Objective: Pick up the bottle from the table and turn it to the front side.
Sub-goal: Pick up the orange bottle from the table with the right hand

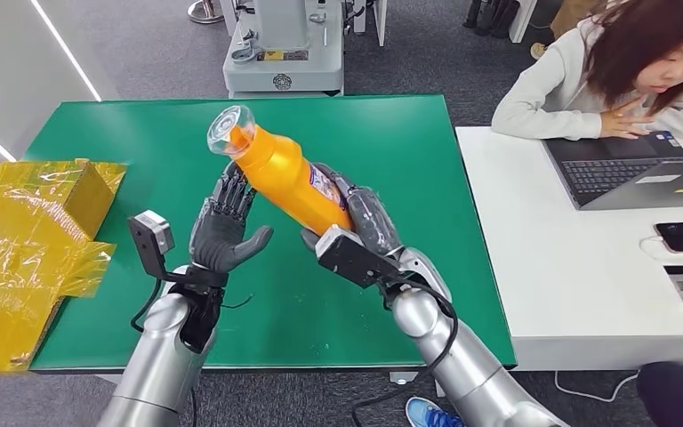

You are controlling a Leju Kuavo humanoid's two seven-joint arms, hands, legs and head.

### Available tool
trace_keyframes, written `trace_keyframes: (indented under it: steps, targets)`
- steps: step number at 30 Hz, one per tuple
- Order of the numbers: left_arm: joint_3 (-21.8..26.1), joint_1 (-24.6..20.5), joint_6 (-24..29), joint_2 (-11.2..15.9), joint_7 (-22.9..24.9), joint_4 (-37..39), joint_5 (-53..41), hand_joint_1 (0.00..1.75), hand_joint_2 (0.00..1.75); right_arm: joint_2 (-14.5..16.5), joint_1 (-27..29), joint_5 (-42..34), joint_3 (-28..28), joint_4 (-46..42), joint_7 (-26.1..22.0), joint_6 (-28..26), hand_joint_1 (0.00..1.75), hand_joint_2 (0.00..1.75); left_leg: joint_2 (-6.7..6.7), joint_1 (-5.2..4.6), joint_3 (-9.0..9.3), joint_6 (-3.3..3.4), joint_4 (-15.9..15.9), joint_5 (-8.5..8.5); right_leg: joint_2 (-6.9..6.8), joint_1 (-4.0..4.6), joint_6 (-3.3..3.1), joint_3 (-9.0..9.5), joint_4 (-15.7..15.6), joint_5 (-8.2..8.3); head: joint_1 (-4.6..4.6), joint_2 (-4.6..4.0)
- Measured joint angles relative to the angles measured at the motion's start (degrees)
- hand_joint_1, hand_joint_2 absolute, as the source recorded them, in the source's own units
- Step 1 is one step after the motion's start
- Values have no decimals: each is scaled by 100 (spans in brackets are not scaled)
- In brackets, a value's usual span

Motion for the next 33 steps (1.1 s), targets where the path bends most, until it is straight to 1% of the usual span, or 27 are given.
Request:
trace_keyframes:
  steps: [6,18,24,28,33]
  targets:
    - [0,-108,-82,17,83,15,40,0,175,103,-258,33,60,506,44,27,175,175,-1,-1,-2,0,0,0,-1,0,0,0,-1,0,0,0]
    - [-3,-238,-255,111,243,128,111,0,175,108,-443,131,102,1129,92,-19,175,175,-1,0,-1,0,1,0,-1,0,0,-1,-1,0,-1,0]
    - [-7,-468,-190,107,241,538,223,0,175,115,-443,282,134,1079,-87,-151,175,175,-1,-1,-1,0,1,0,0,0,0,-1,-1,0,0,0]
    - [-7,-634,-193,98,240,833,343,0,175,116,-436,409,242,875,-79,-47,175,175,-1,0,-1,0,1,0,0,0,0,-1,-1,0,-1,0]
    - [-6,-809,-276,92,239,1128,391,0,175,116,-456,490,363,773,40,72,175,175,-1,0,-2,0,1,0,0,0,0,-1,-1,0,-1,0]
